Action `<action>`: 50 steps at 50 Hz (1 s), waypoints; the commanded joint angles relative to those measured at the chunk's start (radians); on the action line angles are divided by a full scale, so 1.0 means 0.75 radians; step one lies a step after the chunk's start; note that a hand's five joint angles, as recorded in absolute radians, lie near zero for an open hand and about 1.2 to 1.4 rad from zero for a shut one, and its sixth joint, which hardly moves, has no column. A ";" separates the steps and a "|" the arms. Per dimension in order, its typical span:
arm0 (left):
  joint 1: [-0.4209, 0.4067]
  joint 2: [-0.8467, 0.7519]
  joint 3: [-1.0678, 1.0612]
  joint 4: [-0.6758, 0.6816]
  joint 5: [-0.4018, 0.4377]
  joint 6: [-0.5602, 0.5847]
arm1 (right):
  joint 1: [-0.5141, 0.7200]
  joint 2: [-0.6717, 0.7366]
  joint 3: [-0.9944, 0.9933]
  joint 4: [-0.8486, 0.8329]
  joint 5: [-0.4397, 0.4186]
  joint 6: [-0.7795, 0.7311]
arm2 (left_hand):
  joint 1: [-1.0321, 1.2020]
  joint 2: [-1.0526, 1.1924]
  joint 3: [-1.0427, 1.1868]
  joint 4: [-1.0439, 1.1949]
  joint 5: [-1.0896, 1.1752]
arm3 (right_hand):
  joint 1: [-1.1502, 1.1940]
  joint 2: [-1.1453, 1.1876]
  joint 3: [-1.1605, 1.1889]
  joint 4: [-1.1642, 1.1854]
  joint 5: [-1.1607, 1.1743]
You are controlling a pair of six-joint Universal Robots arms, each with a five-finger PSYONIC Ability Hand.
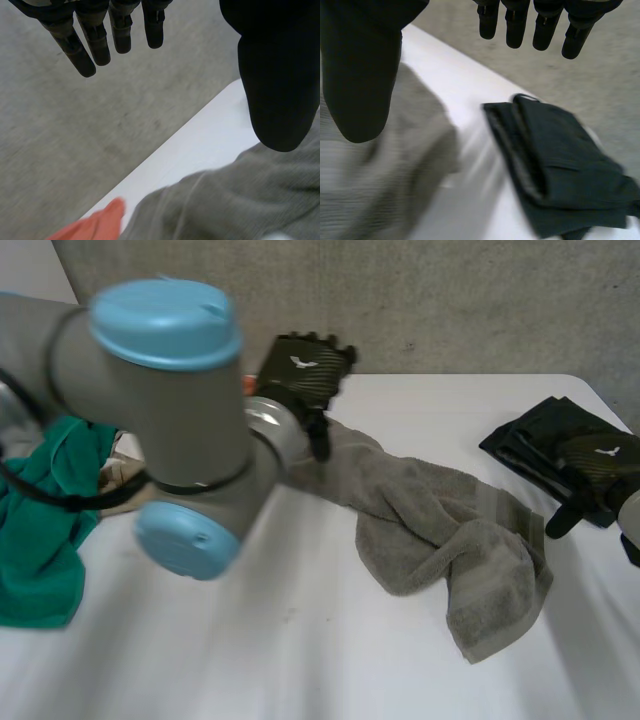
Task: Fold the laundry.
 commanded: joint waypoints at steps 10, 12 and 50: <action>0.295 0.298 -0.625 0.196 0.120 -0.038 | 0.359 0.328 -0.200 0.244 0.222 0.059 | -0.038 -0.039 -0.051 -0.036 -0.066 | -0.047 -0.031 -0.027 -0.030 -0.066; 0.309 0.300 -0.660 0.241 0.124 -0.044 | 0.373 0.371 -0.218 0.207 0.246 0.059 | -0.038 -0.039 -0.051 -0.036 -0.066 | -0.047 -0.031 -0.027 -0.030 -0.066; 0.587 -0.740 0.595 -0.081 0.429 0.444 | 0.208 -0.048 0.121 -0.116 0.181 0.049 | 0.271 0.270 0.258 0.274 0.244 | 1.582 1.598 1.602 1.599 1.563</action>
